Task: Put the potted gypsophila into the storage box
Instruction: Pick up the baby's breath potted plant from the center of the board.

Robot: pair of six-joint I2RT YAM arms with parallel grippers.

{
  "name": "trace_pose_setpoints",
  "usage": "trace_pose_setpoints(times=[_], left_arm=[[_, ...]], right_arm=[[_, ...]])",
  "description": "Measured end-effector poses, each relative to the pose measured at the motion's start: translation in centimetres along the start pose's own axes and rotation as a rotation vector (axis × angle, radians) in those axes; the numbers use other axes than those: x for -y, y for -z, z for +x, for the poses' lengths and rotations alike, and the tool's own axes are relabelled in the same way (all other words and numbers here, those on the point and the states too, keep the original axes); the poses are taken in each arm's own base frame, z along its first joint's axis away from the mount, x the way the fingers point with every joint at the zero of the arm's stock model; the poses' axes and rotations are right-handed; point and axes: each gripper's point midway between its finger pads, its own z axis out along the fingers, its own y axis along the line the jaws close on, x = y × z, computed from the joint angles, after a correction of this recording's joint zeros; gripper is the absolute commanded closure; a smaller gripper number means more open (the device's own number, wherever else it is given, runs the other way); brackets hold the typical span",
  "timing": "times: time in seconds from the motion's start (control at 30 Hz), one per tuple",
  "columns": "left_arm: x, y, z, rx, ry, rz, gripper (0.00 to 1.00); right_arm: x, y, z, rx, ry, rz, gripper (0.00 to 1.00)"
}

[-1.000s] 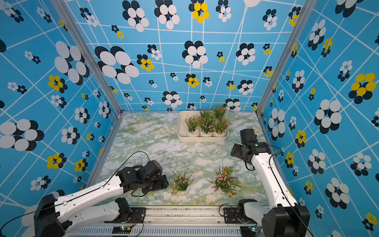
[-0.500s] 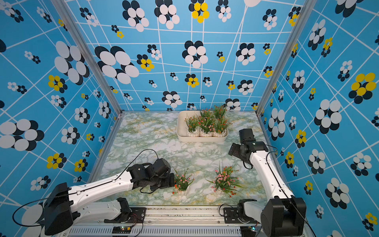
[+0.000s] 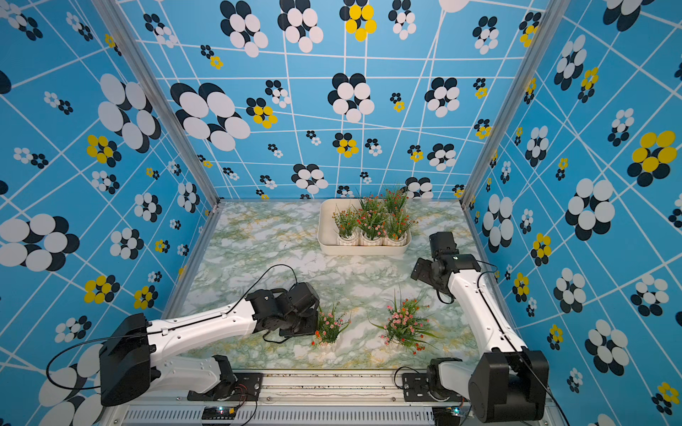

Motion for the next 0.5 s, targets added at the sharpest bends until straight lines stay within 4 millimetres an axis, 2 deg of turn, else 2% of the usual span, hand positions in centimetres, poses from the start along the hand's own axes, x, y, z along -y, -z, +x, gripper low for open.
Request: trace_pose_setpoints(times=[0.17, 0.23, 0.5], left_arm=[[0.28, -0.18, -0.24, -0.002, -0.017, -0.009, 0.55], [0.37, -0.23, -0.29, -0.004, -0.023, -0.012, 0.62], [0.90, -0.40, -0.29, -0.015, -0.041, -0.010, 0.68]], right_arm=[[0.02, -0.34, 0.08, -0.010, 0.001, 0.005, 0.01], [-0.02, -0.45, 0.12, -0.014, 0.001, 0.004, 0.01], [0.11, -0.68, 0.03, -0.019, -0.003, 0.006, 0.01]])
